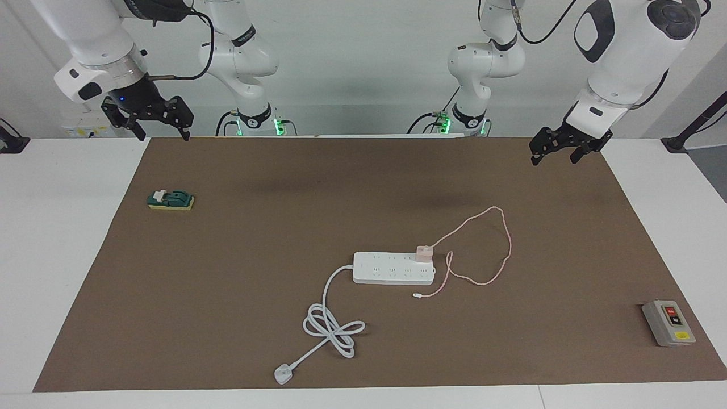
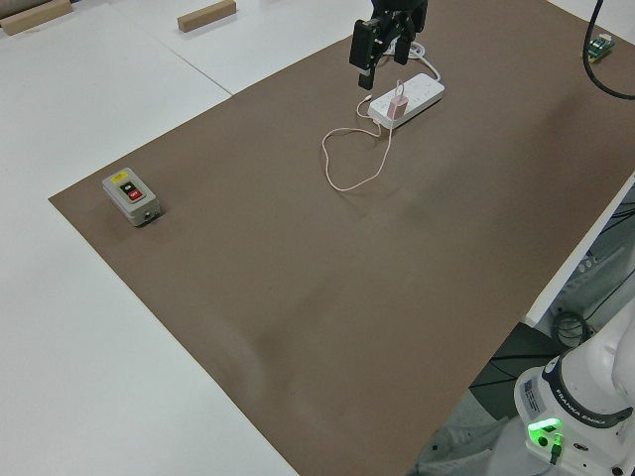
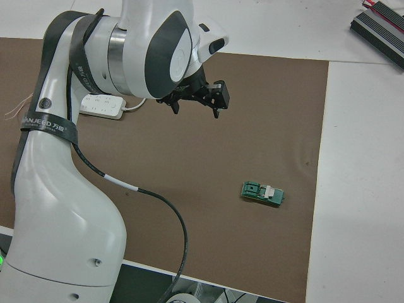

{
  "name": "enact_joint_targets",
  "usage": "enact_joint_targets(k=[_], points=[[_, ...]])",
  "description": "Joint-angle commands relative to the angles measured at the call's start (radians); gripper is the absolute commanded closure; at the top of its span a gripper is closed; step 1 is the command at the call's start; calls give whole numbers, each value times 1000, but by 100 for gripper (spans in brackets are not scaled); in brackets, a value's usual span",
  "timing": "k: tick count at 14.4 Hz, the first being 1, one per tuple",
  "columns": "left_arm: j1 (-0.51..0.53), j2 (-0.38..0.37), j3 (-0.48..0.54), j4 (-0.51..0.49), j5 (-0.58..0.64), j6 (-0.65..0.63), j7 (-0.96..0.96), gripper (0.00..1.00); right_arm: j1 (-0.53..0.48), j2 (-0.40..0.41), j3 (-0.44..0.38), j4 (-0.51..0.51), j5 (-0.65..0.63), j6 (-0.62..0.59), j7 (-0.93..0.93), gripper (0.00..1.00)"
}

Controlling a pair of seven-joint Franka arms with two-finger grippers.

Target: Unplug charger and place it aside

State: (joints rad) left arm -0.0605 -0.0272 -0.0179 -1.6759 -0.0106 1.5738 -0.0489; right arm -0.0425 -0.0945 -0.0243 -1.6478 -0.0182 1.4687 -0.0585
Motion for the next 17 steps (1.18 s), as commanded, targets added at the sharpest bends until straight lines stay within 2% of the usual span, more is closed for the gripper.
enact_joint_targets(k=[1,12,14,17], points=[[1,-30,3,-28,-5,-5,-2,0,-7,-21,7,-21,-3,-2,16,0],[1,-30,4,-28,-5,-5,-2,0,-5,-21,7,-24,0,-1,17,0],[1,-30,3,-30,-5,-5,-2,0,-4,-19,10,-41,6,24,77,0],[1,-30,3,-28,-5,-5,-2,0,0,-11,13,-79,87,67,230,0]])
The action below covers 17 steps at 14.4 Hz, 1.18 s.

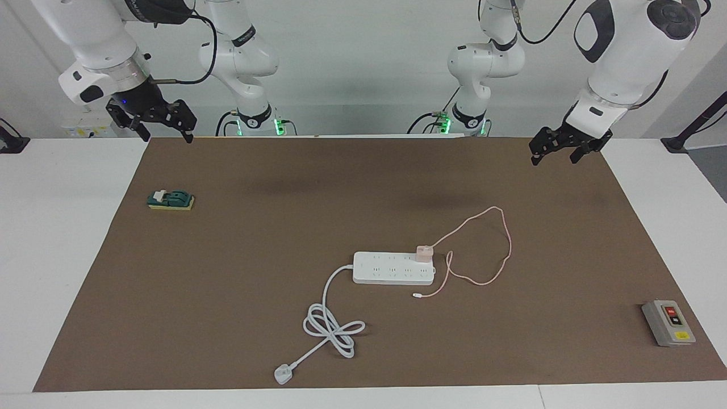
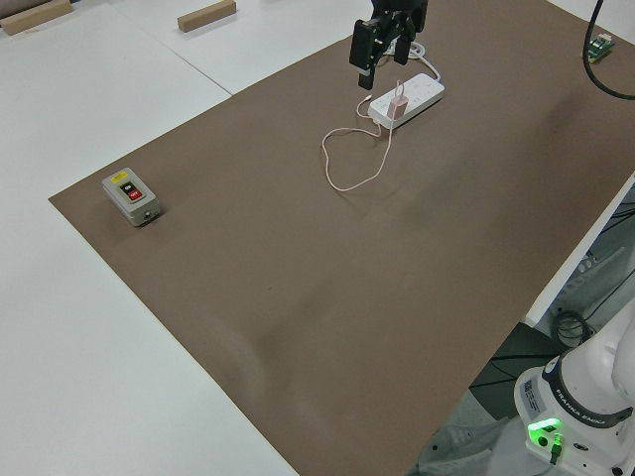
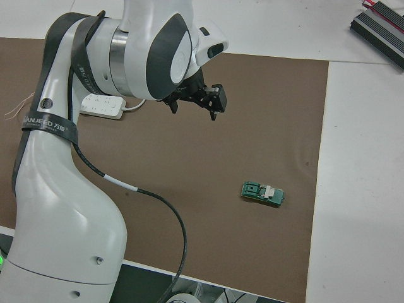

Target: Unplug charger and place it aside

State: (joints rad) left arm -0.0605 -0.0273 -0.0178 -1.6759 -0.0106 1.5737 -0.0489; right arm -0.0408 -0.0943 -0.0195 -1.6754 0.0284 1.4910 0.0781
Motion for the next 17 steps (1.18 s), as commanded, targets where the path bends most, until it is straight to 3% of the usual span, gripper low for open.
enact_joint_targets(k=[1,4,10,17], points=[[1,-30,4,-28,-5,-4,-2,0,1,-7,13,-67,56,66,142,0],[1,-30,2,-28,-5,-4,-2,0,1,4,42,-115,129,127,305,0],[1,-30,4,-28,-5,-4,-2,0,4,140,70,-104,344,231,667,0],[1,-30,2,-28,-5,-4,-2,0,105,292,70,-64,525,371,1043,0]])
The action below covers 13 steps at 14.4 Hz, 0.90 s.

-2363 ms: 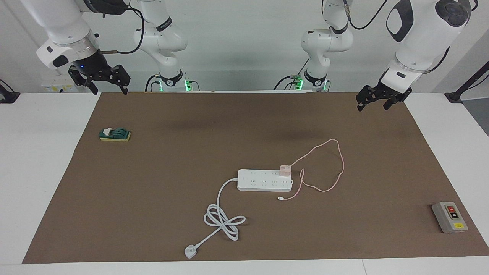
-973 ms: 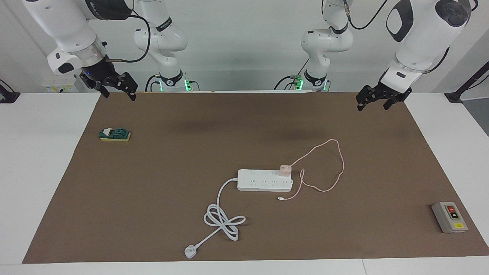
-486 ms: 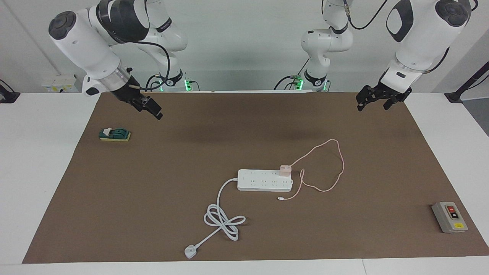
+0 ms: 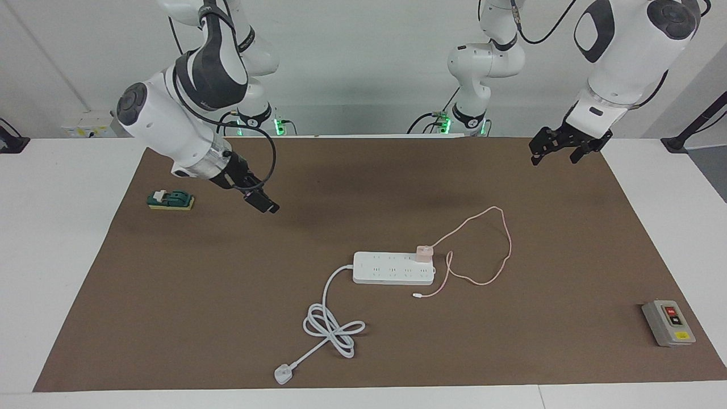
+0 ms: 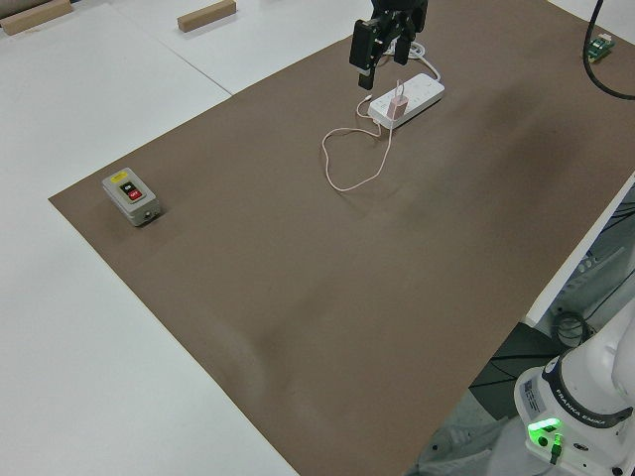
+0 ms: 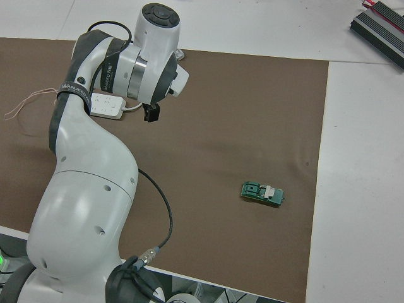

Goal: Unplug charger and place it aside
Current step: 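Reach the right gripper to the far end of the white power strip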

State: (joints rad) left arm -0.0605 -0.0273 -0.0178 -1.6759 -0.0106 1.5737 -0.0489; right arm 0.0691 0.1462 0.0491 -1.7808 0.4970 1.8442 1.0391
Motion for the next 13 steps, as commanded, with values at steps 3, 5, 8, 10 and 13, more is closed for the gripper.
enact_joint_targets(k=[3,5,8,10,13], points=[[1,-29,4,-28,-5,-4,-2,0,18,133,2,92,156,61,253,0],[1,-31,4,-28,-5,-14,-2,0,38,199,2,141,193,92,352,0],[1,-33,7,-28,-5,-50,-25,0,54,275,2,172,320,167,414,0],[-4,-33,7,-25,-2,-64,-113,0,98,305,3,175,371,199,409,0],[1,-33,4,-27,0,-55,-306,0,124,366,3,202,484,228,371,0]])
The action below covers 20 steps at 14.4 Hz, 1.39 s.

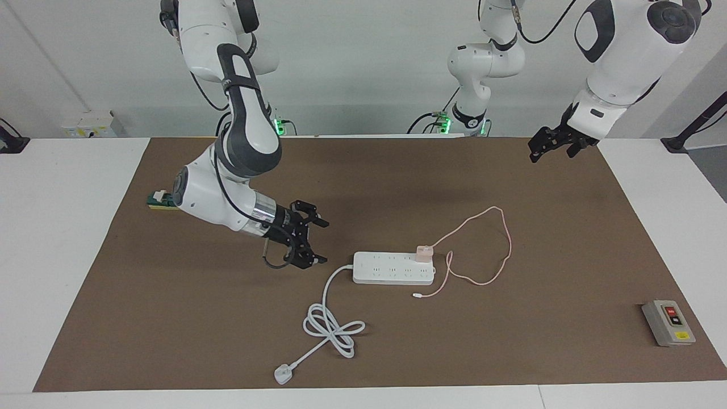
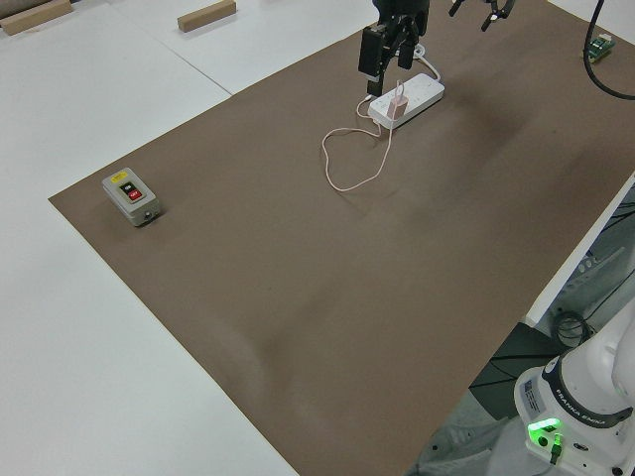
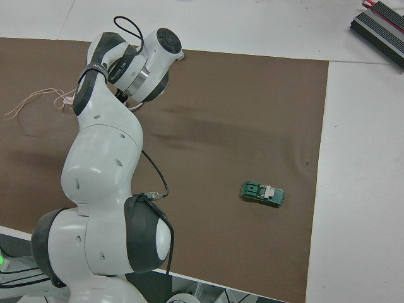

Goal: Unplug charger and place it aside
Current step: 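Reach the right gripper to the far end of the white power strip, then grip the power strip with the right gripper while the left gripper reaches the charger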

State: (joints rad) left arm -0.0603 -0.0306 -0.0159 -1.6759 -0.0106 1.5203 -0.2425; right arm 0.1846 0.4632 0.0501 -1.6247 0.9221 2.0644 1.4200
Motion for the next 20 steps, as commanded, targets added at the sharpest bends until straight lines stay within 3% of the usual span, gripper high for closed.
enact_joint_targets(k=[1,5,8,11,14,17,20], points=[[2,-29,4,-28,0,4,-176,0,13,55,2,48,95,7,-56,0],[-10,-29,-1,-33,-2,38,-574,0,32,74,2,39,167,-12,-171,0],[-18,-29,-4,-36,-5,32,-717,0,52,103,2,43,179,3,-214,0],[-82,-3,-4,-38,-5,122,-972,0,50,172,2,68,218,6,-234,0],[-165,84,-2,-15,-5,211,-1209,0,53,255,2,138,238,10,-233,0],[-231,211,-2,74,-5,245,-1394,0,75,276,2,154,242,26,-233,0],[-286,282,-2,107,-6,287,-1521,0,84,290,2,154,242,58,-239,0]])
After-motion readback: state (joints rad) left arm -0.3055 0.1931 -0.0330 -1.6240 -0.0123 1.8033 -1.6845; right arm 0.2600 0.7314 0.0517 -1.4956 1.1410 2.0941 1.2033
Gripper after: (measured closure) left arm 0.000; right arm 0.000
